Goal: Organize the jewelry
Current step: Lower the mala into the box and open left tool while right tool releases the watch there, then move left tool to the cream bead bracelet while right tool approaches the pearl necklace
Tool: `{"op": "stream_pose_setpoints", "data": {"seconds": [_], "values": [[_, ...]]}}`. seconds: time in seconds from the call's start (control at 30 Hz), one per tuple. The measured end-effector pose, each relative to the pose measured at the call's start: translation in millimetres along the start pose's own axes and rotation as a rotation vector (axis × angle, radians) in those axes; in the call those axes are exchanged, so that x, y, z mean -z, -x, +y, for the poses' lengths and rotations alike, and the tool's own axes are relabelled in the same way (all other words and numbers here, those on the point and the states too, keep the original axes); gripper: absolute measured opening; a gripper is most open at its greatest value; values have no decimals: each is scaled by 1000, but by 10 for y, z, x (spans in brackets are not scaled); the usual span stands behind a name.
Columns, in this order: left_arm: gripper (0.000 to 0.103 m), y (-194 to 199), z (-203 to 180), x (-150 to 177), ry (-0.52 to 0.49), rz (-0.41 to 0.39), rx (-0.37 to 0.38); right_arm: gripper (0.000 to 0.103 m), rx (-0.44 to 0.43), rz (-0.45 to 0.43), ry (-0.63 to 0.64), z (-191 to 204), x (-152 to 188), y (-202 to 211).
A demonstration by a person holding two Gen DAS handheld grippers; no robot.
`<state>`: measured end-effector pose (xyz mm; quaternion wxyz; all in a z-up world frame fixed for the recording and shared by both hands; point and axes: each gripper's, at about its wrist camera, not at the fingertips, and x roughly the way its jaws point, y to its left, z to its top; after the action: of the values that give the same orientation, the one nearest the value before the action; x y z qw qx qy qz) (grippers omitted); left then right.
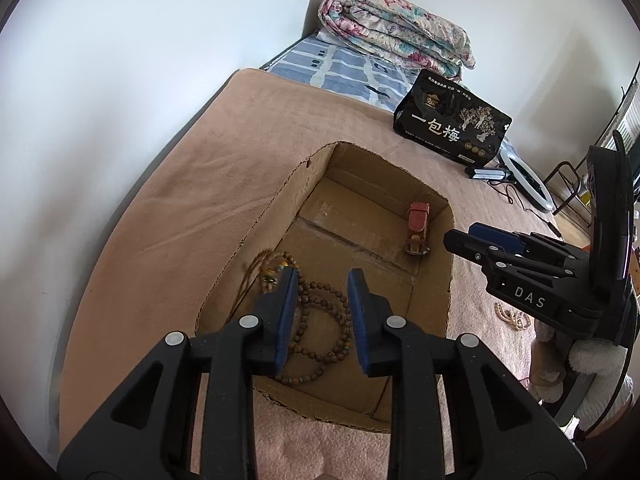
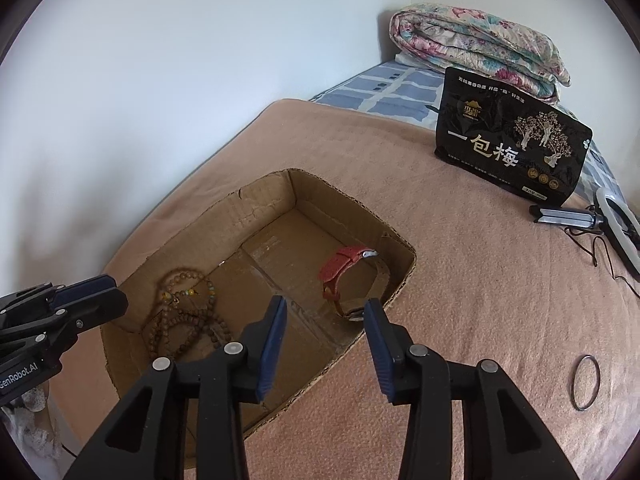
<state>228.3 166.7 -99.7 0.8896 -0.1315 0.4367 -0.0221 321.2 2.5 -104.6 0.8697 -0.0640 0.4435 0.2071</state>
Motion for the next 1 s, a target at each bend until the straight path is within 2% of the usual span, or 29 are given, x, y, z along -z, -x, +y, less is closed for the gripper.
{"op": "stream_pose_setpoints", "data": {"seconds": [0.07, 0.17, 0.33, 0.4, 0.6, 0.73, 0.87, 1.0], "values": [[25, 33, -7, 10, -10, -9, -9, 44, 6, -6, -4, -26, -4, 31], [25, 94, -50, 25, -32, -26, -30, 53, 18, -24, -10, -69, -11, 106], [25, 221, -198, 77, -73, -56, -61, 60, 24, -46, -23, -165, -8, 263], [25, 271, -262, 104, -93, -72, -64, 70, 31, -61, -24, -212, 3, 347], [25, 387, -532, 236, -167, -105, -53, 86, 49, -112, -34, -441, 64, 653], [26, 416, -730, 323, -200, -105, -22, 89, 69, -133, -34, -648, 160, 857], [35, 383, -947, 397, -235, -93, 19, 93, 93, -143, -51, -908, 313, 1023], [35, 301, -1163, 466, -257, -75, 58, 93, 134, -142, -65, -1166, 501, 1162]]}}
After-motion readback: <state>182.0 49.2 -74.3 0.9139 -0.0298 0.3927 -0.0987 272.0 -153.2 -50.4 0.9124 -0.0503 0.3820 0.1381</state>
